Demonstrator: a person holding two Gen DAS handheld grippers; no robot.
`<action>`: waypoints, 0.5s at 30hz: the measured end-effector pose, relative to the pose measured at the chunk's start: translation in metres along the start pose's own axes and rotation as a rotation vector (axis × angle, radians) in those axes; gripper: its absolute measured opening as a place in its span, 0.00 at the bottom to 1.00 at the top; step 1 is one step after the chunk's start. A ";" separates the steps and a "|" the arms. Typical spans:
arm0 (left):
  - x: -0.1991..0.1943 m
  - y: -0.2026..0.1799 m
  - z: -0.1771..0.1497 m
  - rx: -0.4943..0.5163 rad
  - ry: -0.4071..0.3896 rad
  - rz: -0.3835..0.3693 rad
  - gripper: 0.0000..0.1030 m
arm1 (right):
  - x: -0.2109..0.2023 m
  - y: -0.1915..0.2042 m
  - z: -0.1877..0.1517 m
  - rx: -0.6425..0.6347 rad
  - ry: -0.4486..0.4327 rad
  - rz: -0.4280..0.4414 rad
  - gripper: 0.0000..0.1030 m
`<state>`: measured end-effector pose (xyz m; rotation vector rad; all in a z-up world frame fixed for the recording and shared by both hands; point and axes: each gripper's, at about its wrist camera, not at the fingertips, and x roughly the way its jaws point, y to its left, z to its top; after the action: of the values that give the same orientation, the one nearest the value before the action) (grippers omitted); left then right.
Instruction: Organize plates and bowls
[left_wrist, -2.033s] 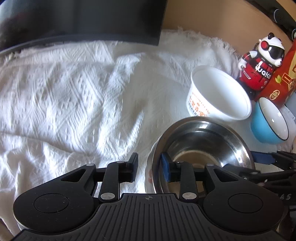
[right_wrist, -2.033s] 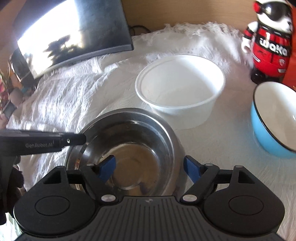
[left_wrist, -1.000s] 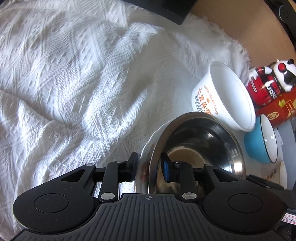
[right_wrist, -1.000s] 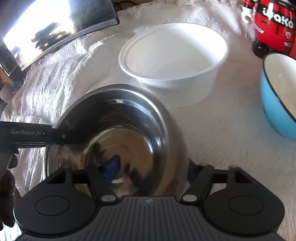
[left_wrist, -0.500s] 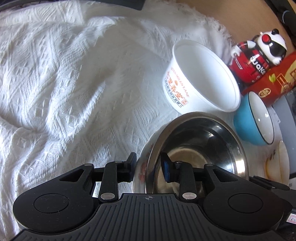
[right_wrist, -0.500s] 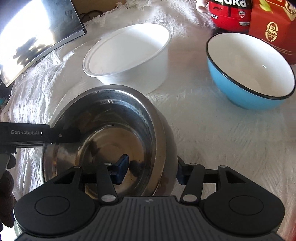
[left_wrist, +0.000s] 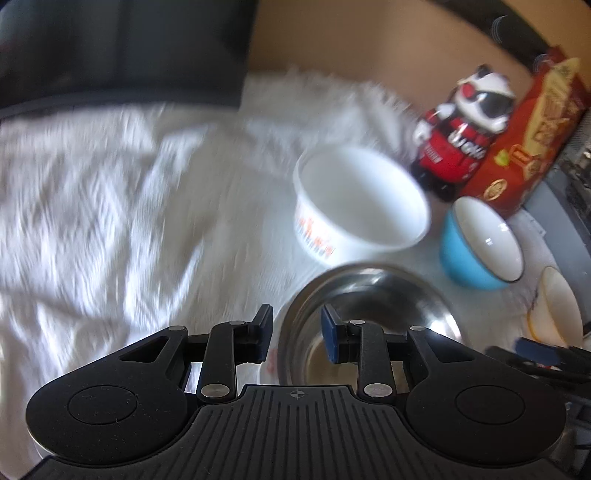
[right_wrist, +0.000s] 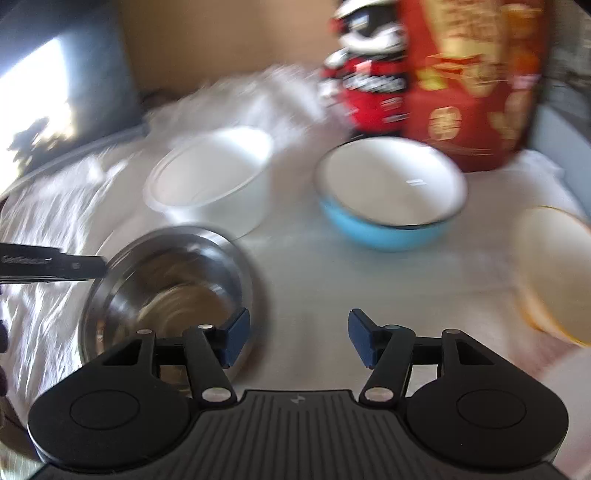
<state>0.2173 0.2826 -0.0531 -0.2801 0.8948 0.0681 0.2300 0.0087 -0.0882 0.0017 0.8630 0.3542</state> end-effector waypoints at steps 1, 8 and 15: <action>-0.005 -0.004 0.002 0.013 -0.015 -0.010 0.30 | -0.010 -0.008 -0.002 0.018 -0.022 -0.028 0.58; -0.003 -0.060 0.010 0.075 0.022 -0.278 0.30 | -0.065 -0.066 -0.023 0.142 -0.106 -0.224 0.66; 0.033 -0.152 -0.010 0.133 0.206 -0.494 0.30 | -0.103 -0.144 -0.045 0.285 -0.102 -0.340 0.67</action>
<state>0.2568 0.1320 -0.0525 -0.3807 1.0065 -0.4831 0.1796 -0.1648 -0.0620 0.1348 0.7896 -0.0885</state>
